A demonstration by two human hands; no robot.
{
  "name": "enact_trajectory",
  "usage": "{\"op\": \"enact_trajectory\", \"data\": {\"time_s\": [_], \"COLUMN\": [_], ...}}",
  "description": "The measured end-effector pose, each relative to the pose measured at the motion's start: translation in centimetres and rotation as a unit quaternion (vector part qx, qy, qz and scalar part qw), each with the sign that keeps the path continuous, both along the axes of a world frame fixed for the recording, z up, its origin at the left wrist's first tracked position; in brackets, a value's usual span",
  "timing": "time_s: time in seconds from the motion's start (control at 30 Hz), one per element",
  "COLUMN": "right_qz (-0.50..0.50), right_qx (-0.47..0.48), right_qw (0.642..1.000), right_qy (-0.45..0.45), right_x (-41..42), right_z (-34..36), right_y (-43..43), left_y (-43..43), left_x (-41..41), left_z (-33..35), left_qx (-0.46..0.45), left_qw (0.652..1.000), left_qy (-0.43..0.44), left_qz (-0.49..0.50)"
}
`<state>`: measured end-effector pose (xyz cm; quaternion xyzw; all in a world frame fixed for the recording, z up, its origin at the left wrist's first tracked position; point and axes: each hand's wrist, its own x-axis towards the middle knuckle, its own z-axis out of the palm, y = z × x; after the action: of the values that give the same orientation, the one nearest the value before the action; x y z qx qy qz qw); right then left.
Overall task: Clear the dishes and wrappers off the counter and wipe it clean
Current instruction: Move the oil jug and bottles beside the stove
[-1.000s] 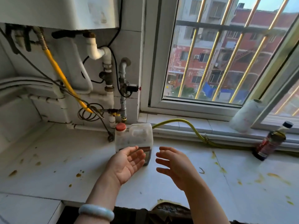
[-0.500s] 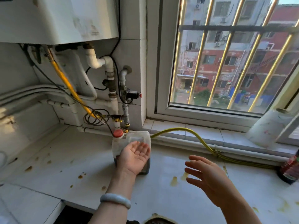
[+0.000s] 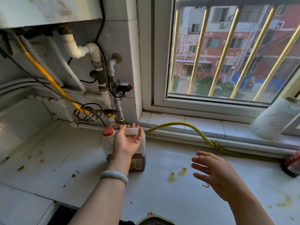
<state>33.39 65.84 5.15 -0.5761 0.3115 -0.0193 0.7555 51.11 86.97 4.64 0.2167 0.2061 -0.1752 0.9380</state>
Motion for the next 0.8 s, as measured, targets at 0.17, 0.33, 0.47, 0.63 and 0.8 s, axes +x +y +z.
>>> {"op": "enact_trajectory", "data": {"time_s": [0.17,0.33,0.47,0.63,0.8], "right_qz": [-0.039,-0.054,-0.074,-0.079,-0.064], "right_qx": [0.001,0.007,0.005,0.015,0.026], "right_qw": [0.999,0.998,0.997,0.996,0.997], "right_qy": [0.014,0.028,0.029,0.028,0.029], "right_x": [0.9,1.1,0.9,1.2,1.4], "right_z": [-0.5,-0.9,-1.1,-1.7,-1.9], "right_y": [-0.7,-0.2,-0.2,1.4,3.3], "left_y": [-0.6,-0.7,-0.9,-0.5,-0.3], "left_x": [0.0,0.4,0.1,-0.6,-1.3], "left_z": [-2.1,-2.2,-2.0,-1.8,-1.4], "left_qx": [0.055,0.067,0.064,0.051,0.048], "left_qw": [0.997,0.997,0.997,0.997,0.997], "left_qy": [-0.059,-0.050,-0.051,-0.063,-0.058], "left_qz": [0.001,-0.004,-0.005,-0.003,0.010]}}
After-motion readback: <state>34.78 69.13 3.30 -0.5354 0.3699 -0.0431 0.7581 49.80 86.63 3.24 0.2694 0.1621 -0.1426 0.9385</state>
